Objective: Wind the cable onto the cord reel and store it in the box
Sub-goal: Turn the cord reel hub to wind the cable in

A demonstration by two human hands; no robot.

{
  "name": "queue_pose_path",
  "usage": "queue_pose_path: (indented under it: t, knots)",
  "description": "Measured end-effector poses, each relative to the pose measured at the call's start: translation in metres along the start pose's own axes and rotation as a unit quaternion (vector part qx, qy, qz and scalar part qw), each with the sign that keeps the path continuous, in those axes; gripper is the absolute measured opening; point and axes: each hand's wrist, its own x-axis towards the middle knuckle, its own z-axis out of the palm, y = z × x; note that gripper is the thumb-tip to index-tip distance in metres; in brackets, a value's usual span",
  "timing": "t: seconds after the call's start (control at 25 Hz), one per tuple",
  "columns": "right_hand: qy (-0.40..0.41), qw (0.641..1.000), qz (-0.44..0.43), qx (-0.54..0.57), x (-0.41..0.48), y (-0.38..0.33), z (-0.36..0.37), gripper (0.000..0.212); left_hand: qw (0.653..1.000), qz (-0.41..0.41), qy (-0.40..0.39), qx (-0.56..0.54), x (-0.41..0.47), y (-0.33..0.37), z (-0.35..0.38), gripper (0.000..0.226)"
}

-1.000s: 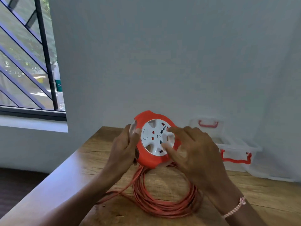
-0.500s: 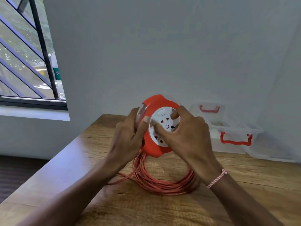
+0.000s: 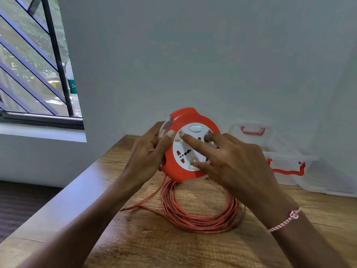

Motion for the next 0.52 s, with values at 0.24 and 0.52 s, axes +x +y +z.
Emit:
queue_pose_path:
  t: [0.24, 0.52]
  knots:
    - [0.026, 0.995, 0.09, 0.045, 0.01, -0.016, -0.005, 0.062, 1.0, 0.014, -0.002, 0.018, -0.002, 0.001, 0.003, 0.057]
    - [0.089, 0.951, 0.229, 0.19, 0.015, -0.022, -0.001, 0.058, 1.0, 0.015, 0.011, 0.003, -0.002, 0.002, 0.005, 0.046]
